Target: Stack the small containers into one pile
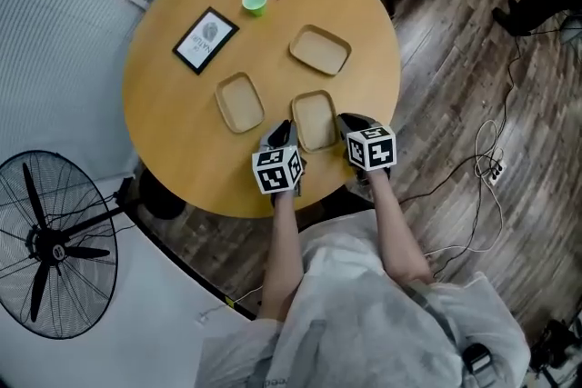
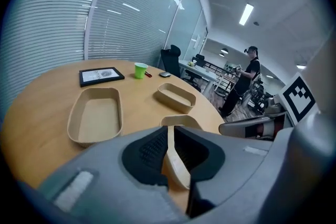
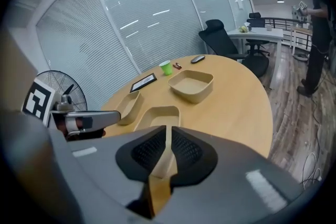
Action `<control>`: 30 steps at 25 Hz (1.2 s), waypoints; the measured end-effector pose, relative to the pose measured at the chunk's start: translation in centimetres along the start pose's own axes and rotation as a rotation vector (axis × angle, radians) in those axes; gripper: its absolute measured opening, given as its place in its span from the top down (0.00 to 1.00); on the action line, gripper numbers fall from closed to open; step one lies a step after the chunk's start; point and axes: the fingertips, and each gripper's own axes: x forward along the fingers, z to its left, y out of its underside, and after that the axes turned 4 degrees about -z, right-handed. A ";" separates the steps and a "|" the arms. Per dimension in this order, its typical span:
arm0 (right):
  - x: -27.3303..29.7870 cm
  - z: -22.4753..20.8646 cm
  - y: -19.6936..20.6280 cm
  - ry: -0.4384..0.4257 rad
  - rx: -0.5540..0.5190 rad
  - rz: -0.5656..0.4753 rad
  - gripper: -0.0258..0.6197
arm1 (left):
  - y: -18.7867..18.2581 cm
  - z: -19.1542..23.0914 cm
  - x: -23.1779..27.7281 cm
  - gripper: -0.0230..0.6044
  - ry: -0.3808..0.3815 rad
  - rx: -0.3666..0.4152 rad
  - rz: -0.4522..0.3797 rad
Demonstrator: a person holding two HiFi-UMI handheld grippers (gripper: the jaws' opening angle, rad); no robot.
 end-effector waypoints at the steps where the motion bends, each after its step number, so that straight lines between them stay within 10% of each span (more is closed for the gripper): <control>1: 0.2 0.0 0.1 -0.007 0.004 0.008 0.90 | 0.3 -0.1 0.5 0.89 0.002 -0.002 0.013; 20: 3.1 -1.2 3.2 0.018 0.034 0.143 0.90 | 5.6 0.1 4.1 0.86 0.032 -0.061 0.222; 30: 3.7 0.5 0.8 0.009 0.035 0.117 0.92 | 3.2 1.0 3.3 0.88 0.033 -0.051 0.195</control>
